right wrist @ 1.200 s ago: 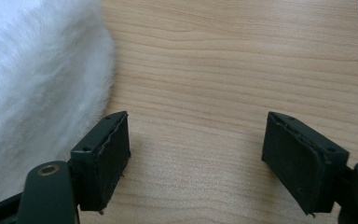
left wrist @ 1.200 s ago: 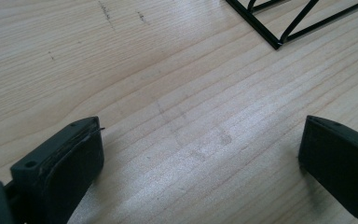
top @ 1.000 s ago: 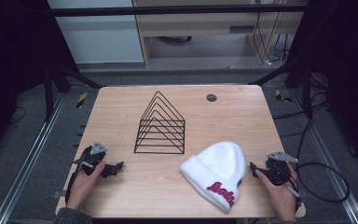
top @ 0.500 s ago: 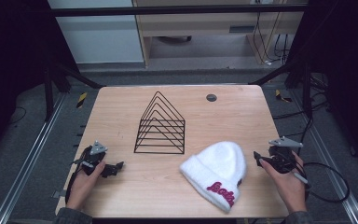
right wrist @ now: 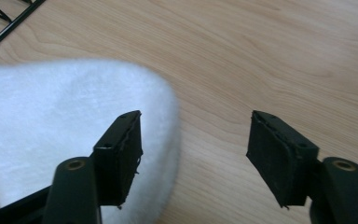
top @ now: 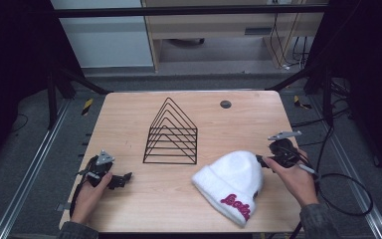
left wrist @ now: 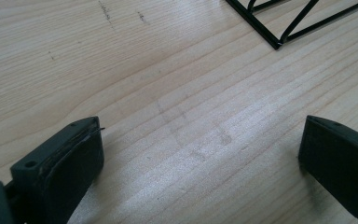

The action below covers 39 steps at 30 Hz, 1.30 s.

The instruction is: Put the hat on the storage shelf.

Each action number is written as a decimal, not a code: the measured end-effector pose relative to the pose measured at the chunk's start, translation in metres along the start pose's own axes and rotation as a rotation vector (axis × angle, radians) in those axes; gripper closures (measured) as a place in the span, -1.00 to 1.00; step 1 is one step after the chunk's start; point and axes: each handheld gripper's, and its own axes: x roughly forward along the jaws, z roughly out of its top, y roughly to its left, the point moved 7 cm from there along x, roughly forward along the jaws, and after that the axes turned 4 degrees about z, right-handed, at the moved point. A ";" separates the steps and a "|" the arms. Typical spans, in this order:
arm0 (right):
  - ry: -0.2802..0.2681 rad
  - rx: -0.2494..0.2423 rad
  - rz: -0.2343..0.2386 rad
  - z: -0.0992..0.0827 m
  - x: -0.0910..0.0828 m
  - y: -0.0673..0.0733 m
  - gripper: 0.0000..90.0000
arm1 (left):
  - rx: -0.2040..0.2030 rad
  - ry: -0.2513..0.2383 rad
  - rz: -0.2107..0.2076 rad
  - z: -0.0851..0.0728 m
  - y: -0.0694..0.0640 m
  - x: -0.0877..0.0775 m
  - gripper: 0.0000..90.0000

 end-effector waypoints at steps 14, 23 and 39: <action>0.118 0.015 0.050 0.005 0.041 0.005 0.11 | 0.002 0.000 0.000 0.000 0.000 0.000 -1.00; 0.166 0.023 0.082 -0.006 0.052 0.011 0.22 | 0.000 0.000 0.000 0.000 0.000 0.000 -1.00; 0.192 0.019 0.120 -0.009 0.056 0.018 0.72 | -0.001 0.000 -0.001 0.000 0.000 0.000 -1.00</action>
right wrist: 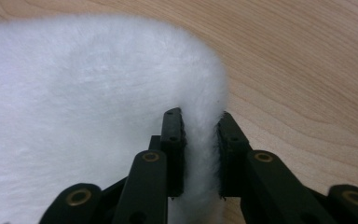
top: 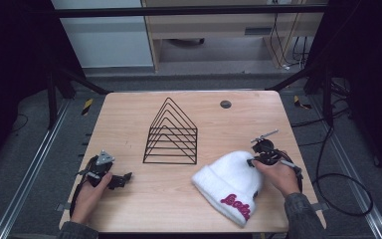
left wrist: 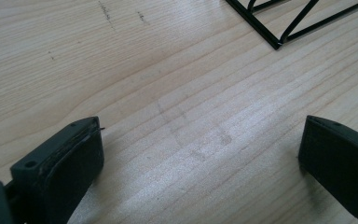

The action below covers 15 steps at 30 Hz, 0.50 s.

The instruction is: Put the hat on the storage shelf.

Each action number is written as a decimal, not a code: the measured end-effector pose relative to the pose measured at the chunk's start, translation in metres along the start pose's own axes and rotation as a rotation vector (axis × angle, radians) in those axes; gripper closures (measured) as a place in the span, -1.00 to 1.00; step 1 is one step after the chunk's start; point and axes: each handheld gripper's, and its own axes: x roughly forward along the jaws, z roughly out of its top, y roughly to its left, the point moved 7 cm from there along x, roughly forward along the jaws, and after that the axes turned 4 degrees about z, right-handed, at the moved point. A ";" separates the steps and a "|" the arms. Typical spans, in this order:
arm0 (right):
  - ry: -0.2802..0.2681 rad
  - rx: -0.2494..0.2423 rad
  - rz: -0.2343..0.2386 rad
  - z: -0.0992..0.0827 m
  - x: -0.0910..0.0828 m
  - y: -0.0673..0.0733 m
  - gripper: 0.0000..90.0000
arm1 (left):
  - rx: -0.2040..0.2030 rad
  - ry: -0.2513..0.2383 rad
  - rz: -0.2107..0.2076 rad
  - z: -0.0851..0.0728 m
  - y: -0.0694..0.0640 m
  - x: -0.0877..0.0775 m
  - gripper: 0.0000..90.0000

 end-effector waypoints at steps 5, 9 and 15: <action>-0.015 -0.015 0.005 0.000 -0.002 0.002 0.82 | -0.001 0.002 -0.001 0.000 0.000 0.000 -1.00; -0.042 -0.024 0.007 0.002 -0.008 0.005 0.84 | -0.002 -0.002 0.000 0.000 0.000 0.000 -1.00; -0.148 -0.078 0.004 0.013 -0.034 0.020 0.85 | -0.002 -0.002 0.000 0.000 0.000 0.000 -1.00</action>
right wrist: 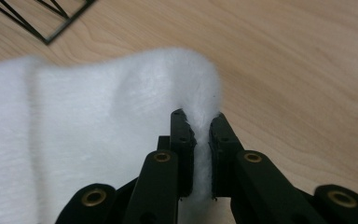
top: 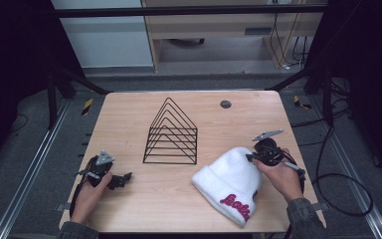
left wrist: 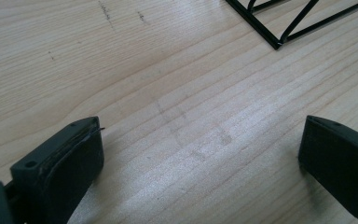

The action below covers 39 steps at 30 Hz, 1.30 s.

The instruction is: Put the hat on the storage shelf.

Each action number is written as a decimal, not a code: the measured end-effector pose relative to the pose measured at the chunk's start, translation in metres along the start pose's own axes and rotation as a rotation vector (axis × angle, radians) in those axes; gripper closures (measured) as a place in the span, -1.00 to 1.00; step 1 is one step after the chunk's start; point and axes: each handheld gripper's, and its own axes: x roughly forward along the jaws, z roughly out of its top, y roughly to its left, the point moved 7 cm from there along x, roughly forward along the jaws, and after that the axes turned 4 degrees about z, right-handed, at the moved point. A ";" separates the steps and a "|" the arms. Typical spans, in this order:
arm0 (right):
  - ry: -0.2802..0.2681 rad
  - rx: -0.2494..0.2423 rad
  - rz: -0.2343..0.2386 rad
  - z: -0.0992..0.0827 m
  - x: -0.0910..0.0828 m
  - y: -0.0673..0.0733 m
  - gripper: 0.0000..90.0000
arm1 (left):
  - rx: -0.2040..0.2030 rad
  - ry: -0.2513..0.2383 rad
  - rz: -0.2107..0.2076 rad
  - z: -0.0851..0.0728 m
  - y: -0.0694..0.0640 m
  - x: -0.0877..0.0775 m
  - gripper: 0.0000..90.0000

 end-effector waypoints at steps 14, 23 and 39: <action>-0.170 -0.147 0.026 0.042 -0.042 0.048 0.86 | 0.001 0.001 0.000 0.000 0.000 0.000 -1.00; -0.289 -0.191 0.081 0.064 -0.071 0.072 0.86 | 0.000 0.001 0.000 0.000 0.000 0.000 -1.00; -0.464 -0.301 0.101 0.096 -0.125 0.080 0.86 | -0.014 -0.109 -0.019 0.031 -0.004 -0.023 -0.93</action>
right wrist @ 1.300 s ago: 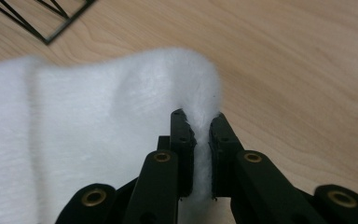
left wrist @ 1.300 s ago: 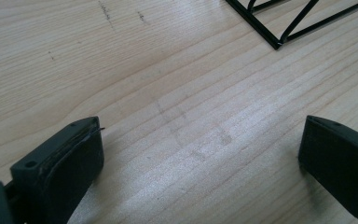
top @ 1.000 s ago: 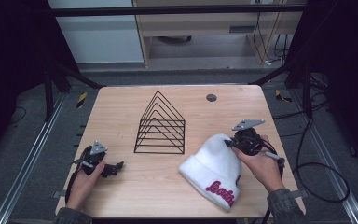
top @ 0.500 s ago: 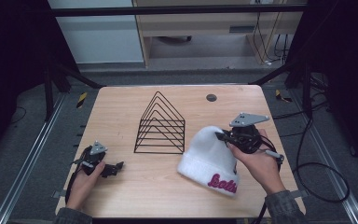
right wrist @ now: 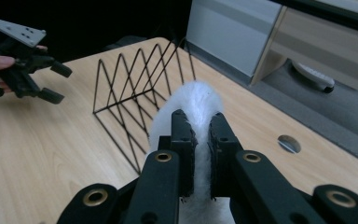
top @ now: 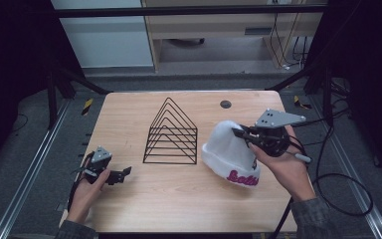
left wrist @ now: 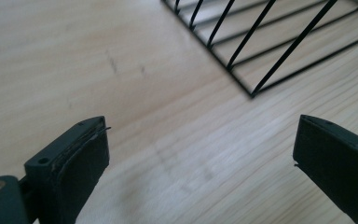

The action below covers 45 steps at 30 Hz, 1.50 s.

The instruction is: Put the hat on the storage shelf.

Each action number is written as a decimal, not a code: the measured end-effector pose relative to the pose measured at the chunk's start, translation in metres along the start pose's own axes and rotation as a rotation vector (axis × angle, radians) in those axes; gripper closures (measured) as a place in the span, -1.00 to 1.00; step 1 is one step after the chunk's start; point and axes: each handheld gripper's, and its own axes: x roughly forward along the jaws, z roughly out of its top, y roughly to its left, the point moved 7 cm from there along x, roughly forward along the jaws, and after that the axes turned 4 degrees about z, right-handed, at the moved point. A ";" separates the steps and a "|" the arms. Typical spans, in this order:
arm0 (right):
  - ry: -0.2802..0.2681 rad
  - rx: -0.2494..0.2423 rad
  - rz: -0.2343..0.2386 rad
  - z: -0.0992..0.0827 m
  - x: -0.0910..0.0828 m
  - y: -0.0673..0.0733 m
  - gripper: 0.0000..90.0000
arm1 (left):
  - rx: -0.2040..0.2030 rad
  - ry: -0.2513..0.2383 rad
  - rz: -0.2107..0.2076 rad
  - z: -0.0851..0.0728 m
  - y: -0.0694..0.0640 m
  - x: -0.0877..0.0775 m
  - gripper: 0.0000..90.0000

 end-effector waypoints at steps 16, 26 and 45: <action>-0.098 -0.003 -0.039 0.063 -0.011 -0.024 0.86 | 0.117 -0.131 -0.115 0.121 -0.026 -0.058 -0.93; -0.176 0.016 -0.048 0.100 -0.010 -0.032 0.86 | 0.179 -0.133 -0.126 0.149 -0.038 -0.059 -0.94; -0.253 -0.049 -0.026 0.160 0.000 -0.014 0.86 | 0.236 -0.200 -0.183 0.194 -0.066 -0.069 -0.86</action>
